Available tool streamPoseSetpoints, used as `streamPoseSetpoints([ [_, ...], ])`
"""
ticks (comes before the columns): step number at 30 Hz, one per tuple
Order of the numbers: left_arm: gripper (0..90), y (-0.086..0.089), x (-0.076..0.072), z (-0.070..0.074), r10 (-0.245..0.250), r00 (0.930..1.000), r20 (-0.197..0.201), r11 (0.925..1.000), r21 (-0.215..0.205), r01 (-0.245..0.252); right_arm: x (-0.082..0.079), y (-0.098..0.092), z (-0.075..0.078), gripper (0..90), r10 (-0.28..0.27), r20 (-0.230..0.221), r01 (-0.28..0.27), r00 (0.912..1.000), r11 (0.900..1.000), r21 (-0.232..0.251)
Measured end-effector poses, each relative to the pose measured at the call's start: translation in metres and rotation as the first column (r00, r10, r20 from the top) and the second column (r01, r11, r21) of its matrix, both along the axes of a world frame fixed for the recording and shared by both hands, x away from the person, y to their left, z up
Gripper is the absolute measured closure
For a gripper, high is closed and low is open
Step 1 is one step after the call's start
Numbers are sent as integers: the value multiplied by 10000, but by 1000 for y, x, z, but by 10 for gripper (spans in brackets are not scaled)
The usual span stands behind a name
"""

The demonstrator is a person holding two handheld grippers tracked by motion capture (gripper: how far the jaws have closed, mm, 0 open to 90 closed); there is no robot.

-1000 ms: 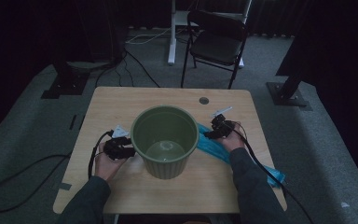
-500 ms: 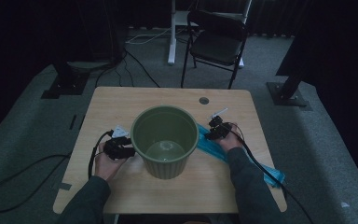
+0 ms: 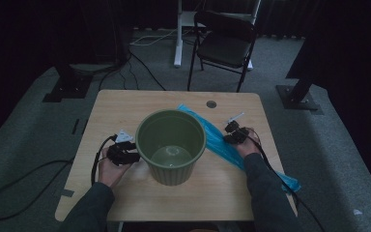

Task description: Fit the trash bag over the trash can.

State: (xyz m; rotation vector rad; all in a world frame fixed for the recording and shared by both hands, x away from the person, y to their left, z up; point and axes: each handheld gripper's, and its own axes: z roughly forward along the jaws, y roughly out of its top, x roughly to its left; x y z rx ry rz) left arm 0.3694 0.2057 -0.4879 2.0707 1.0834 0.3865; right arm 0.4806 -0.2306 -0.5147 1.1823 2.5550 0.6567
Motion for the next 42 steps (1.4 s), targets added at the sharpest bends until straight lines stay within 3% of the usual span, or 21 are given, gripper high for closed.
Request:
streamPoseSetpoints([
  [12,484,1,0,0,46,10000,15,10000,-55,-46,-16,-45,39,896,-153,788,53,9968,9921,1255],
  [21,484,1,0,1,72,10000,23,10000,-66,-71,-28,-49,63,896,377,1434,-562,9889,9903,1269],
  [30,484,1,0,1,80,10000,23,9999,-71,-79,-39,-47,89,896,944,2078,-1212,9736,9853,1202],
  [42,484,1,0,0,69,10000,12,10000,-51,-69,-46,-45,109,896,1410,2468,-1769,9588,9756,1297],
])
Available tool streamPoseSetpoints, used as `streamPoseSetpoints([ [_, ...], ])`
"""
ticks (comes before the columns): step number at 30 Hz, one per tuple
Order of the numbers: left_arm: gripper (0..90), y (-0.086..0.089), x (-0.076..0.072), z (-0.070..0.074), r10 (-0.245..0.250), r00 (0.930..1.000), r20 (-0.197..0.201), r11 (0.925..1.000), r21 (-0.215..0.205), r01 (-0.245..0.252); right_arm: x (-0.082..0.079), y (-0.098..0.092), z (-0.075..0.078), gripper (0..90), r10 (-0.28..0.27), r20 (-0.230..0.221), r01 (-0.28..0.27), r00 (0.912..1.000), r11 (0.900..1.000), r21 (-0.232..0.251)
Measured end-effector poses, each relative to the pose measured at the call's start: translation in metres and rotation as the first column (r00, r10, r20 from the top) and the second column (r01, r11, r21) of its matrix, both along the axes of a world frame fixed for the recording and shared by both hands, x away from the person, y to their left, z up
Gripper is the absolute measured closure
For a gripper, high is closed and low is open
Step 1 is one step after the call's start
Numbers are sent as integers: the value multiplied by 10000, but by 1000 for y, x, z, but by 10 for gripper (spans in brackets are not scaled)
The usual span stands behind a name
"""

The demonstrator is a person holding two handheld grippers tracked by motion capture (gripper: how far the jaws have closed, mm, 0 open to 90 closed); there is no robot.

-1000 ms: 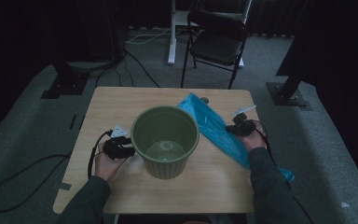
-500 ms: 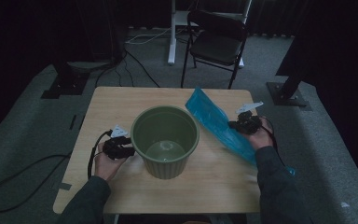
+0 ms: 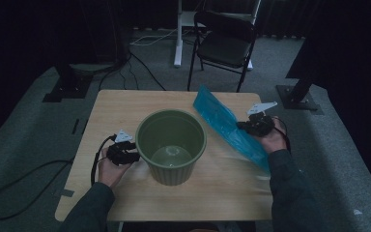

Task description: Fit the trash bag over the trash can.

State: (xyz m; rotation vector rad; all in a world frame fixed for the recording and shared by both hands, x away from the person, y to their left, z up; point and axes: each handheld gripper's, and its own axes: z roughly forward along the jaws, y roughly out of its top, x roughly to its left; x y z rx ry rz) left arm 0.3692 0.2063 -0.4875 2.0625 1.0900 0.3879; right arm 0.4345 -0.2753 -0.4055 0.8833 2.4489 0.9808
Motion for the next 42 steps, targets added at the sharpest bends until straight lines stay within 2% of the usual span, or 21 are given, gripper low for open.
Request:
streamPoseSetpoints([
  [22,483,0,0,0,14,10000,-11,10000,-4,-14,-11,-6,31,896,730,470,-761,9962,9949,666],
  [42,483,0,0,0,26,10000,-3,10000,1,-26,-21,-6,58,896,1382,870,-1443,9866,9873,671],
])
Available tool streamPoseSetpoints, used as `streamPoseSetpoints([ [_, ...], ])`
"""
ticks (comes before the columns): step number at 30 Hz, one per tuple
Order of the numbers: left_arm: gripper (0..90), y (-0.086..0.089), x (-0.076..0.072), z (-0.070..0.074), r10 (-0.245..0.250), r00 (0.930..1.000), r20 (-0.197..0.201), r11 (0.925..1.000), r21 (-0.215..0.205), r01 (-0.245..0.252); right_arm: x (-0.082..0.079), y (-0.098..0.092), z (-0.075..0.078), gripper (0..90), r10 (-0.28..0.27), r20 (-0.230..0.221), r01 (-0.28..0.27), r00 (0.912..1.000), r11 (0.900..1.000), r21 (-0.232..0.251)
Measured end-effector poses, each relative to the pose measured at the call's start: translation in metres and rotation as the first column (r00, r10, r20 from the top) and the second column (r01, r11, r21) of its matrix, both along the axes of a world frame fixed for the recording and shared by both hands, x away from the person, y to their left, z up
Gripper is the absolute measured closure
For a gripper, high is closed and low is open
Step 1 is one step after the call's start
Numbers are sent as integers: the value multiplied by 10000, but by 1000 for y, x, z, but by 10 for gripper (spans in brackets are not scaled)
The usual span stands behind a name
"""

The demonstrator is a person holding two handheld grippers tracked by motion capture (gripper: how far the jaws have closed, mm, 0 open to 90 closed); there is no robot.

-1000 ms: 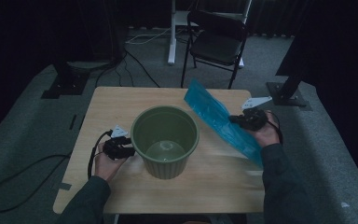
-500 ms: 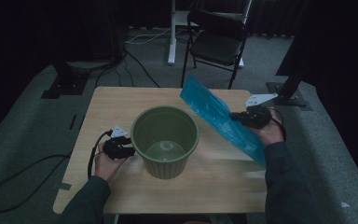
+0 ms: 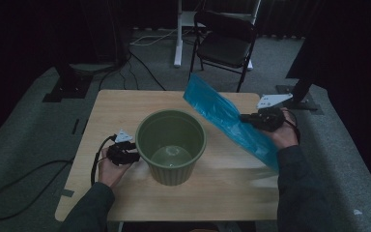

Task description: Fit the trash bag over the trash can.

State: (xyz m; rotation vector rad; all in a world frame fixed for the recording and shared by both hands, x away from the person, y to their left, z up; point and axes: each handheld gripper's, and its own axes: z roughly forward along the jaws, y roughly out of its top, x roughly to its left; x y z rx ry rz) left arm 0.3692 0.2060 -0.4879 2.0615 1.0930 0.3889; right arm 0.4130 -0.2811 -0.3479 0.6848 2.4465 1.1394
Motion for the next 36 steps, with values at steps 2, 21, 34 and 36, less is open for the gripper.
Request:
streamPoseSetpoints([
  [2,483,0,0,0,-2,10000,-4,10000,-2,2,-2,1,3,896,61,39,-61,10000,10000,0],
  [21,483,1,0,0,-11,10000,-24,10000,-20,11,-13,2,31,896,766,388,-769,9963,9970,79],
  [34,483,1,0,0,15,10000,-47,10000,-1,-15,-25,8,45,896,1521,622,-1537,9864,9879,209],
  [36,484,1,0,0,20,10000,-46,10000,2,-20,-27,10,46,896,1642,636,-1660,9844,9858,242],
])
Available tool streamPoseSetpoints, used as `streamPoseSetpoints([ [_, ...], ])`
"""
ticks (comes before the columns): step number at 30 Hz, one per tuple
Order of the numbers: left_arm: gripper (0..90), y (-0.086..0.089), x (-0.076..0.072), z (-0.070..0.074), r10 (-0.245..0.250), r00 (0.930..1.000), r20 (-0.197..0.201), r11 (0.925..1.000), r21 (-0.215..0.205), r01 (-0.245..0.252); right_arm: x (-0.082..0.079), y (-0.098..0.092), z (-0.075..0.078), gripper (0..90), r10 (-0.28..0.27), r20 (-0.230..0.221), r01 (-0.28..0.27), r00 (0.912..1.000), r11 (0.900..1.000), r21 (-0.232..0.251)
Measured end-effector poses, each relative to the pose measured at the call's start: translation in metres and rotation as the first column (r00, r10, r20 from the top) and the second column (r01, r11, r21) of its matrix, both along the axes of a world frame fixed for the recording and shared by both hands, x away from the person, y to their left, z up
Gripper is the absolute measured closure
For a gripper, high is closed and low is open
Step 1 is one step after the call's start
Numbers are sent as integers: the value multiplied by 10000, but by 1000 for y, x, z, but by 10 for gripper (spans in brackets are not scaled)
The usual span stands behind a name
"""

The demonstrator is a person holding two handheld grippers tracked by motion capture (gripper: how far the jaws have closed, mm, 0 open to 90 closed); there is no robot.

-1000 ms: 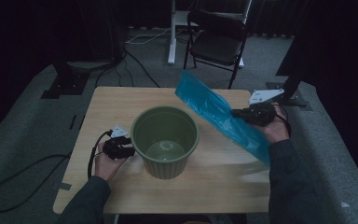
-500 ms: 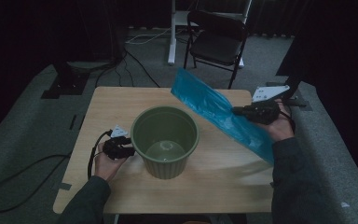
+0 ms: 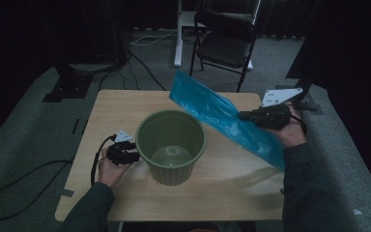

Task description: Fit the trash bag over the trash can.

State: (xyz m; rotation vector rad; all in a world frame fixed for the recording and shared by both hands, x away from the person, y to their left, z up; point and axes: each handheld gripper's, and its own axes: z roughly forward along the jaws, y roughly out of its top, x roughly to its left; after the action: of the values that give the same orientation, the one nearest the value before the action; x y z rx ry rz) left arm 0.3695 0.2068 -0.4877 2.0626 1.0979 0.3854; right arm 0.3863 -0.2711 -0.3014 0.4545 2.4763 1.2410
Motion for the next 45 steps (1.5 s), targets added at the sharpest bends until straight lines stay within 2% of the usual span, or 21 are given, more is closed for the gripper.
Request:
streamPoseSetpoints([
  [12,484,0,0,0,2,10000,5,10000,-4,-2,-7,3,4,896,561,19,-561,9984,9984,78],
  [26,484,0,0,0,5,10000,-4,10000,-5,-5,-16,-6,5,896,1092,-89,-1089,9940,9937,262],
  [36,484,0,0,0,3,10000,-9,10000,-12,-3,-24,-4,8,896,1915,-120,-1910,9814,9810,350],
  [45,484,-1,0,0,13,10000,10,10000,-18,-13,-30,-5,4,895,2444,-402,-2435,9689,9696,246],
])
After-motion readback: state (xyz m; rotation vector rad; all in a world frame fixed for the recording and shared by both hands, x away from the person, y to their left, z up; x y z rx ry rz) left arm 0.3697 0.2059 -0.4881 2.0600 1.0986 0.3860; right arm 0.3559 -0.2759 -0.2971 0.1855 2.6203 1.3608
